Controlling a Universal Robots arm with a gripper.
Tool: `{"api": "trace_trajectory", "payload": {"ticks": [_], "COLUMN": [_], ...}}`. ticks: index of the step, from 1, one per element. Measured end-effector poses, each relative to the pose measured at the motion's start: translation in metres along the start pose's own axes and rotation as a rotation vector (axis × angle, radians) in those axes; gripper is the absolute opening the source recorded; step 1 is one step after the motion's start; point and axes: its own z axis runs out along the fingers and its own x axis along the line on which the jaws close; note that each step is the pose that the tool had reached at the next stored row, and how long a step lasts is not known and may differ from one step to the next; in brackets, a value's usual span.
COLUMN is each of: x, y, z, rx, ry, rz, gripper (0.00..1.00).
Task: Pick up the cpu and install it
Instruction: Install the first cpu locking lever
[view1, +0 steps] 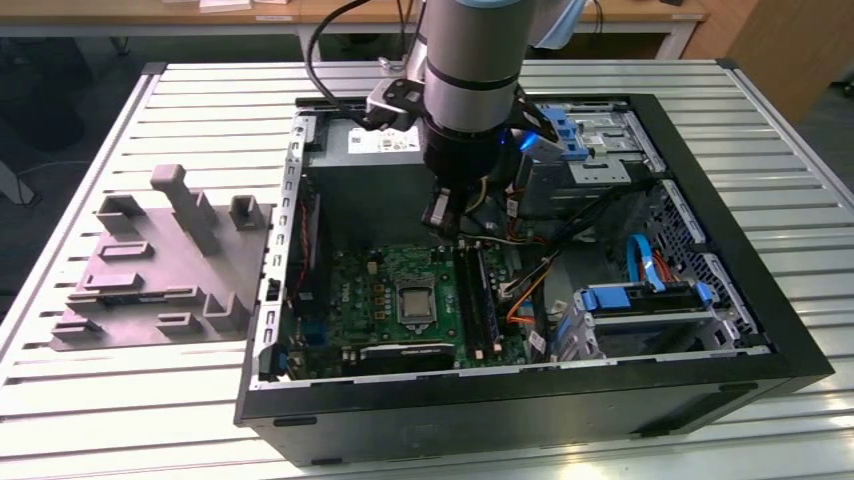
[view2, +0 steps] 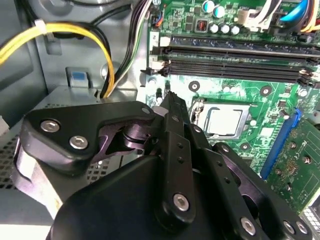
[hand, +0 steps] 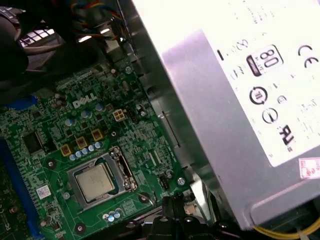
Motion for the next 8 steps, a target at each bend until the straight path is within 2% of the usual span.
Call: {"api": "trace_trajectory", "payload": {"ticks": [4,8], "x": [0.0017,0.0049], "y": [0.0016,0.001], "z": [0.0001,0.0], "rx": [0.0006,0.0038], "ry": [0.0014,0.0084], "rz": [-0.009,-0.012], "gripper": [0.11,0.11]}}
